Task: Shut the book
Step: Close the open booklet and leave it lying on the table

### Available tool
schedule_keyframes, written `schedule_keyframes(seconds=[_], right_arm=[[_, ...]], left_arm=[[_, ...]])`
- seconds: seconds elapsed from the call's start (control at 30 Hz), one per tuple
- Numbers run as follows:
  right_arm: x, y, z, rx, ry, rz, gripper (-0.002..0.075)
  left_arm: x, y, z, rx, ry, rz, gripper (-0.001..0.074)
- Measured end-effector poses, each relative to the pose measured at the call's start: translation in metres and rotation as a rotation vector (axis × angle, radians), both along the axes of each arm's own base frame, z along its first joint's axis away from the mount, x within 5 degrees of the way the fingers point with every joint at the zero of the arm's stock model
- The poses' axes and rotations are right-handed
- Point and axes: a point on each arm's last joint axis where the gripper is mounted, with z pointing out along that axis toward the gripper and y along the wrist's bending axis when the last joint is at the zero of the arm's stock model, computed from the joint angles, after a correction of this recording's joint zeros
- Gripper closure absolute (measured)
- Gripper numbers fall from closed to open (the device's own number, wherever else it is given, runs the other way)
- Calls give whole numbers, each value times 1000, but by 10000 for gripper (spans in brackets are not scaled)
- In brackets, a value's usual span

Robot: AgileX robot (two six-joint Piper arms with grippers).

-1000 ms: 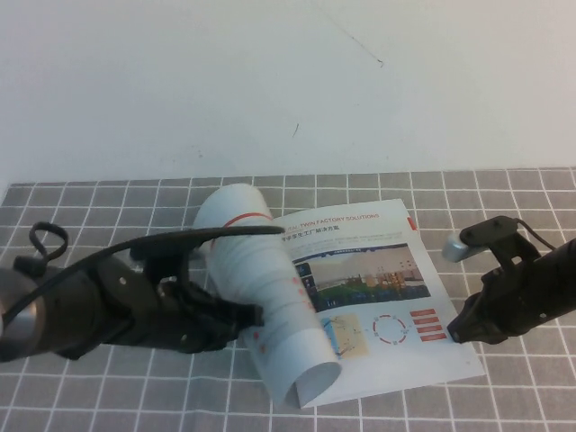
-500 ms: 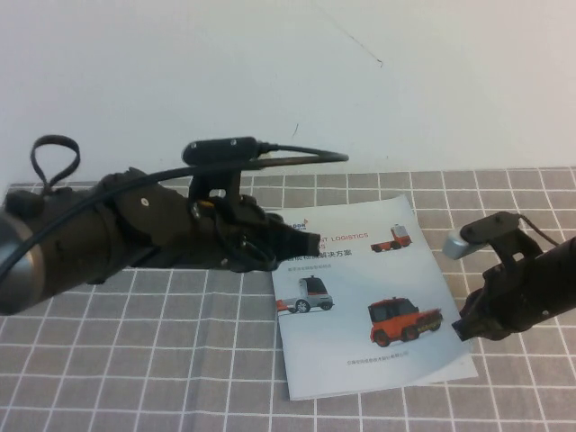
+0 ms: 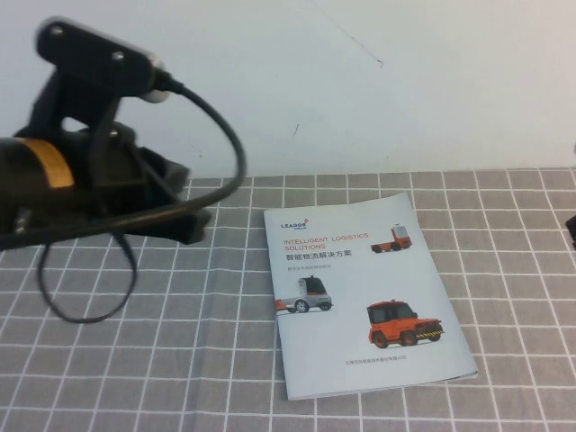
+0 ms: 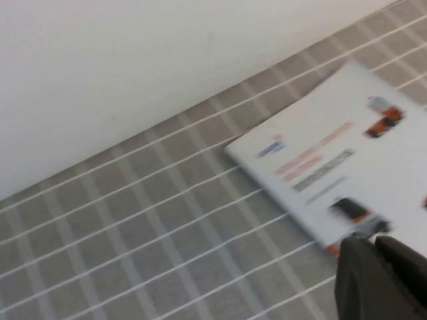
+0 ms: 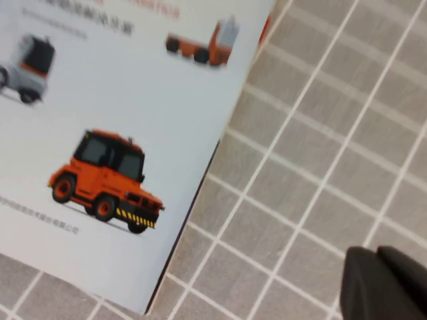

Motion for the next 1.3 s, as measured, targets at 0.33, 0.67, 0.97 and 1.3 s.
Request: schedule_keyframes(seconds=[0.33, 0.67, 0.97, 1.3], right_arm=[[-98, -9, 73, -46, -318, 45, 729], [-190, -18, 29, -85, -516, 52, 729], [-229, -17, 6, 19, -642, 32, 729], [-246, -13, -2, 40, -579, 97, 729]], left_arm=[[-69, 79, 13, 86, -140, 397, 738], [-151, 107, -49, -115, -425, 243, 738], [-163, 101, -95, -179, -519, 116, 738], [-162, 100, -104, -165, -503, 110, 738]])
